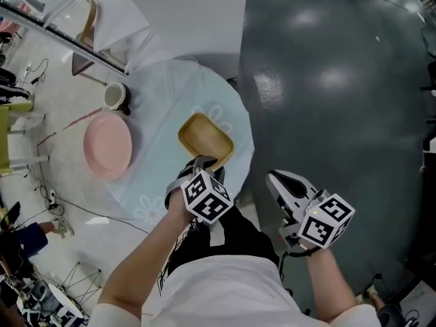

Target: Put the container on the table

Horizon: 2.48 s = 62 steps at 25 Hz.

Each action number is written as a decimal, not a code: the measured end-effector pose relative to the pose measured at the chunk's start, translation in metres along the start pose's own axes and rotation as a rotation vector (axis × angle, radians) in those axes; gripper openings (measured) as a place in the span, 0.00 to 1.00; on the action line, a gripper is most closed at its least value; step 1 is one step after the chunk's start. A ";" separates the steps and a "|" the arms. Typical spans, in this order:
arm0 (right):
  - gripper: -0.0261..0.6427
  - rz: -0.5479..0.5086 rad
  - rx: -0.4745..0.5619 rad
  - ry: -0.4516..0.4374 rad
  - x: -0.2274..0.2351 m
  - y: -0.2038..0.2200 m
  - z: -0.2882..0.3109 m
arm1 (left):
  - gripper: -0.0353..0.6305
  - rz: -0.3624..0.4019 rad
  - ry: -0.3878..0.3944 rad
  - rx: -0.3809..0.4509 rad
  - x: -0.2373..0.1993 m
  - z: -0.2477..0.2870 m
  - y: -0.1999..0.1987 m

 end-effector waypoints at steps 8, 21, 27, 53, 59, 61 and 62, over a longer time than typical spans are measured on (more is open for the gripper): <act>0.08 -0.027 0.025 -0.032 -0.016 -0.011 0.006 | 0.18 -0.044 -0.043 0.122 -0.006 -0.036 -0.017; 0.08 -0.103 0.050 -0.064 -0.059 -0.025 0.006 | 0.11 -0.124 -0.089 0.405 -0.008 -0.119 -0.054; 0.08 -0.131 0.067 -0.069 -0.087 -0.021 0.005 | 0.10 -0.137 -0.100 0.494 -0.005 -0.158 -0.050; 0.08 -0.232 0.088 -0.153 -0.210 0.013 0.019 | 0.09 -0.234 -0.114 0.706 -0.007 -0.286 0.017; 0.08 -0.250 0.090 -0.182 -0.225 0.016 0.018 | 0.09 -0.256 -0.123 0.739 -0.007 -0.302 0.022; 0.08 -0.251 0.091 -0.188 -0.228 0.019 0.017 | 0.09 -0.260 -0.123 0.743 -0.006 -0.304 0.023; 0.08 -0.251 0.092 -0.189 -0.229 0.020 0.017 | 0.09 -0.261 -0.123 0.745 -0.005 -0.305 0.024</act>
Point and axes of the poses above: the fingertips, and each gripper's own axes: z forward along the fingers, x to its right, y out of its underside, the point moved 3 cm from there along -z, backward along the fingers, and after that the axes turned 14 degrees about x, right-handed, at the moved point
